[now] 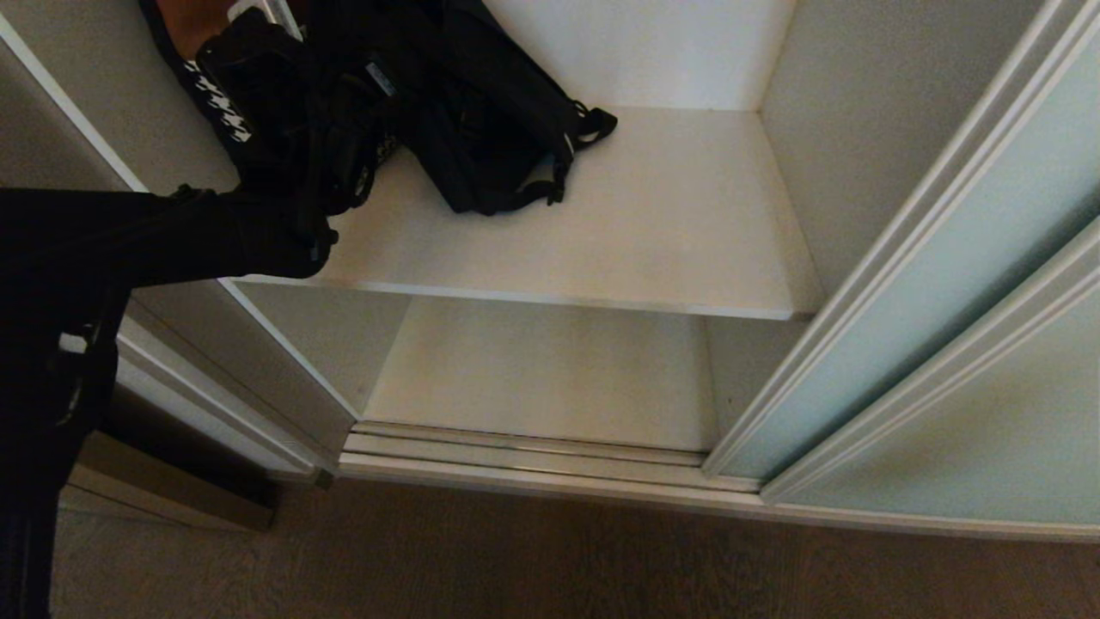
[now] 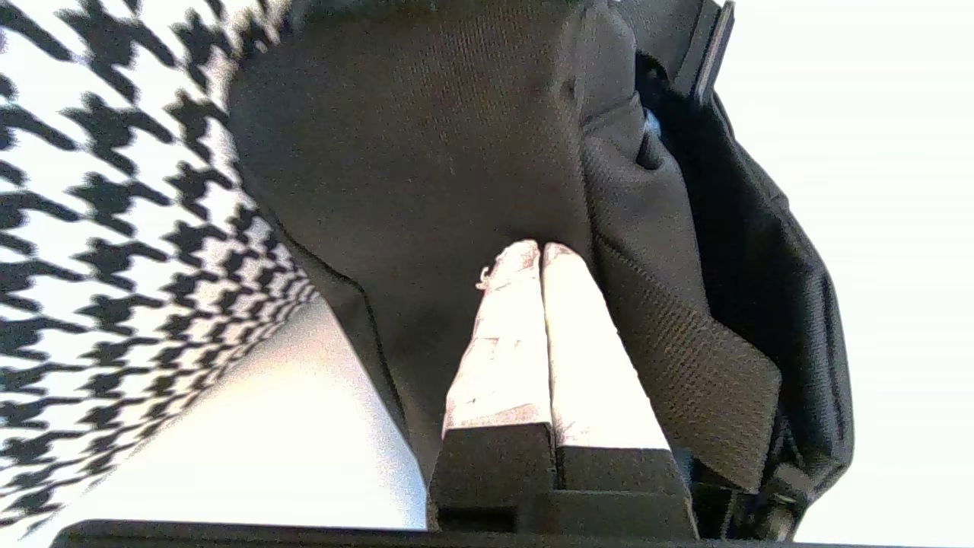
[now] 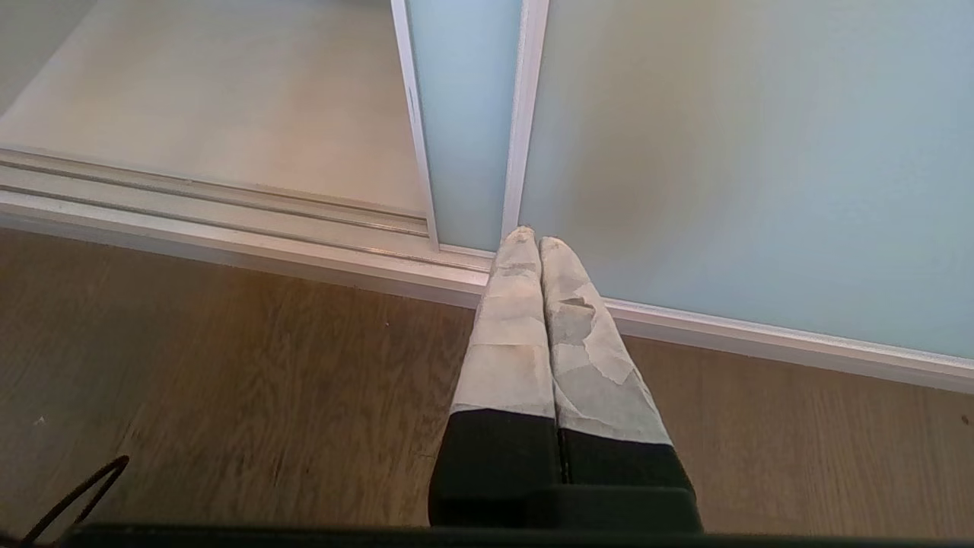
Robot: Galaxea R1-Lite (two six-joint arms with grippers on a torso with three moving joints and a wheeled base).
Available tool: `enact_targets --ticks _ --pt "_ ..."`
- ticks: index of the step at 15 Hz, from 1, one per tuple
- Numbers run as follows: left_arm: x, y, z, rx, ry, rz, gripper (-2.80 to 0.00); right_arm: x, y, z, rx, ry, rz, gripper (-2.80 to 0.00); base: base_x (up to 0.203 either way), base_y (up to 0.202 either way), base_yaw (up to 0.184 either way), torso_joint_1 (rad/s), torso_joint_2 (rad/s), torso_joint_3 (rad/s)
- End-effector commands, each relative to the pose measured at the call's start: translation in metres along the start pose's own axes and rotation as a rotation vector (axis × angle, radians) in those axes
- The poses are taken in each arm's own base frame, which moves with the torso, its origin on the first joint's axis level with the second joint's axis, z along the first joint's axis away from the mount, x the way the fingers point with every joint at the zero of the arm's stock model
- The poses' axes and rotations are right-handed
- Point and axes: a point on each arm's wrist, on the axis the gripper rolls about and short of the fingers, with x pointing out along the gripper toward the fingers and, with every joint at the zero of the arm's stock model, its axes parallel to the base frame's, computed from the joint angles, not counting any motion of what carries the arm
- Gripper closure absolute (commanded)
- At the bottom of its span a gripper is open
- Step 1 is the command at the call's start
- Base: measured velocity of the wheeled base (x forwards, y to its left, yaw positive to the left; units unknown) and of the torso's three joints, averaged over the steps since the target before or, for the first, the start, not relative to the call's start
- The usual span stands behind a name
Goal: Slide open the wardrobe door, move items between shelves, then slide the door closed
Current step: Place the bag on the lower shelf
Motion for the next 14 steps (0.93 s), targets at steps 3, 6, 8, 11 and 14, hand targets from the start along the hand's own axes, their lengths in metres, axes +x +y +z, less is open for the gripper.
enact_targets --ticks 3,6,8,11,14 --pt "-0.006 -0.009 0.013 0.01 0.002 -0.01 0.0 0.0 0.0 0.0 0.0 0.0 0.001 0.0 0.0 0.0 0.0 0.0 0.0 0.0" --pt "-0.009 -0.017 0.014 0.011 0.034 -0.016 0.0 0.0 0.0 0.0 0.0 -0.001 0.001 0.0 0.0 0.0 0.0 0.0 0.0 0.0" --pt "-0.011 -0.022 0.011 0.024 0.062 -0.011 -2.8 0.0 0.0 0.0 0.0 0.0 0.001 0.0 0.0 0.0 0.0 0.0 0.0 0.0" --pt "-0.012 -0.023 0.01 0.086 0.095 -0.015 -2.8 0.0 0.0 0.0 0.0 -0.001 0.001 0.0 0.0 0.0 0.0 0.0 0.0 0.0" --pt "-0.01 -0.026 0.016 0.072 0.073 -0.073 -2.8 0.0 0.0 0.0 0.0 0.0 0.001 0.0 0.0 0.0 0.0 0.0 0.0 0.0"
